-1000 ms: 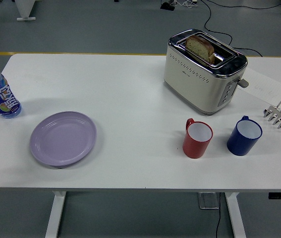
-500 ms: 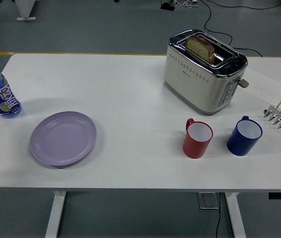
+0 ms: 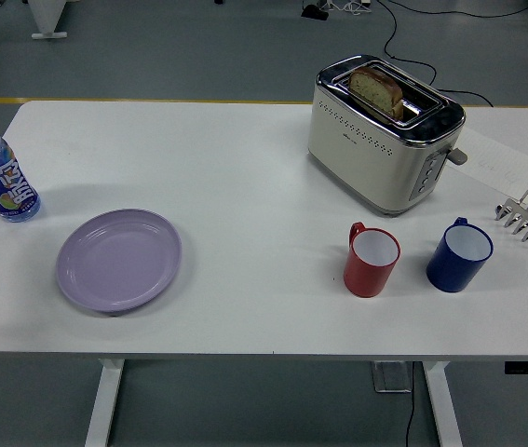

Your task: Push plate across desktop

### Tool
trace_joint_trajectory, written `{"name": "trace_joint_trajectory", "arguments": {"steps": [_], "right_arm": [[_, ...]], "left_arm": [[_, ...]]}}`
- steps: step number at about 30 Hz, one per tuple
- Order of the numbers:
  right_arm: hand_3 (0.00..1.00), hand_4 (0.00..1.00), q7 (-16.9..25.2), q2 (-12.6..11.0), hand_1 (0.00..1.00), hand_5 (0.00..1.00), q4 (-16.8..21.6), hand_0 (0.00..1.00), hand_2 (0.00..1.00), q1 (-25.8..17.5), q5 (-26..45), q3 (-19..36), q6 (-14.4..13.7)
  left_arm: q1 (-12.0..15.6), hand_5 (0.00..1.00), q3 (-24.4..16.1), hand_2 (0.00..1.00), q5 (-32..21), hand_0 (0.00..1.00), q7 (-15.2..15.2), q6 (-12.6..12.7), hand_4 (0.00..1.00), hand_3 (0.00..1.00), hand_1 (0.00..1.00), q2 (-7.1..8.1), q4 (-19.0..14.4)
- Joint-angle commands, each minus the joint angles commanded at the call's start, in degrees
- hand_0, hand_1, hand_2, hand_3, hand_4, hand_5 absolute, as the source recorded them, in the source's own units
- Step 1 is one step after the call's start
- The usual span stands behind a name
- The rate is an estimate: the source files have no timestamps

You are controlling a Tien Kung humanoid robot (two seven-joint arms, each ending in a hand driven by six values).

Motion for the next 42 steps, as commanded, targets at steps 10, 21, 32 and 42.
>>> {"name": "trace_joint_trajectory", "arguments": {"steps": [10,21,32,42], "right_arm": [[0.676,0.481,-0.1,0.0,0.538,0.764,-0.1,0.624,0.678,0.0,-0.2,0.2,-0.1],[0.674,0.475,-1.7,0.0,0.536,0.767,-0.6,0.623,0.676,1.9,-3.7,3.2,-2.2],[0.674,0.473,-2.2,0.0,0.534,0.764,-1.0,0.623,0.674,1.7,-6.3,4.6,-2.9],[0.672,0.472,-1.2,0.0,0.532,0.761,-0.7,0.622,0.672,0.0,-4.3,3.0,-2.0]], "left_arm": [[-0.1,0.998,-0.1,0.771,0.1,0.759,0.1,0.0,0.528,0.695,0.776,-0.08,0.1],[1.1,0.998,-2.0,0.769,0.0,0.760,0.1,-0.1,0.529,0.694,0.774,0.28,-1.3],[2.3,0.998,-2.1,0.768,-0.1,0.759,-0.3,-0.6,0.529,0.693,0.774,0.31,-1.3],[2.4,0.998,0.5,0.766,2.5,0.759,-2.8,-2.0,0.528,0.692,0.773,0.44,0.4]]}}
